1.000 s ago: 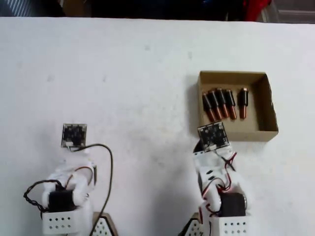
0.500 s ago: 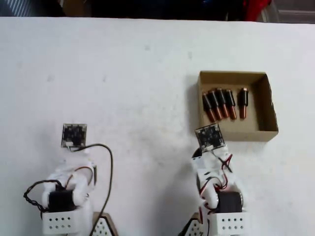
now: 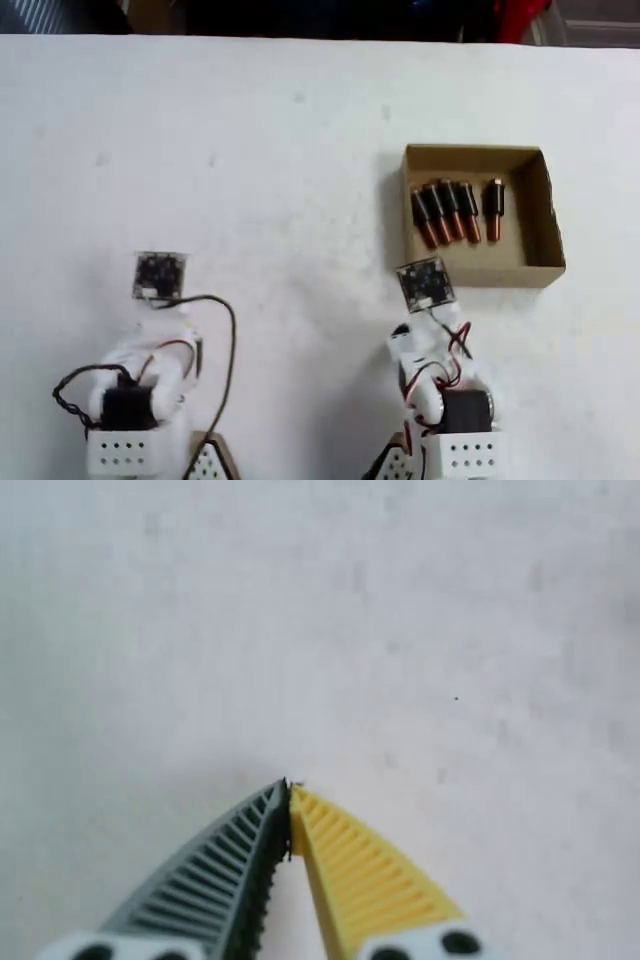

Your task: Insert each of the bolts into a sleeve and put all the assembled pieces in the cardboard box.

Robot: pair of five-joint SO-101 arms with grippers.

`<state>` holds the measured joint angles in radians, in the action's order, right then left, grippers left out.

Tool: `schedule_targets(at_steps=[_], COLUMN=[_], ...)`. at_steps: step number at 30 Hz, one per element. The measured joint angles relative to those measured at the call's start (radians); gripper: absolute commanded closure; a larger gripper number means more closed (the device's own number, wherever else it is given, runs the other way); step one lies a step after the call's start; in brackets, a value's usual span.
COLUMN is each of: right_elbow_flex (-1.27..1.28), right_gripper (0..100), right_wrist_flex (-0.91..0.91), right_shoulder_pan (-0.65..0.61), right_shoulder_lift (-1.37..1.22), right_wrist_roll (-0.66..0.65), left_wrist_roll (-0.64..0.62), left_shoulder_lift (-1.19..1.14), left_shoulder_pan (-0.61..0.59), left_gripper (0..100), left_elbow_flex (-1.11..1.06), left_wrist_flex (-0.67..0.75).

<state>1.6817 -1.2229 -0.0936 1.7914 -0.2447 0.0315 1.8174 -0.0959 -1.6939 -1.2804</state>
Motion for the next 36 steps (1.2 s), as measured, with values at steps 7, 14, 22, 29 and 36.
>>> schedule_targets(at_steps=[7, 14, 22, 29, 36], right_elbow_flex=[0.0, 0.0, 0.0, 0.0, 0.0], right_gripper=[98.2, 98.2, 98.1, 98.1, 98.1], right_wrist_flex=[-0.023, -0.032, -0.032, -0.037, -0.037], right_shoulder_pan=[0.003, 0.044, 0.115, 0.117, 0.115], right_shoulder_lift=[0.0, 0.0, 0.0, 0.0, 0.0], right_wrist_roll=[0.219, 0.232, 0.232, 0.232, 0.232], left_wrist_roll=[0.0, 0.0, 0.002, 0.002, 0.002], left_shoulder_lift=[0.0, 0.0, 0.0, 0.0, 0.0], left_shoulder_pan=[0.077, 0.081, 0.081, 0.081, 0.055], left_gripper=[98, 98, 98, 98, 98], left_elbow_flex=[0.0, 0.0, 0.0, 0.0, 0.0], left_wrist_flex=[0.0, 0.0, 0.0, 0.0, 0.0])
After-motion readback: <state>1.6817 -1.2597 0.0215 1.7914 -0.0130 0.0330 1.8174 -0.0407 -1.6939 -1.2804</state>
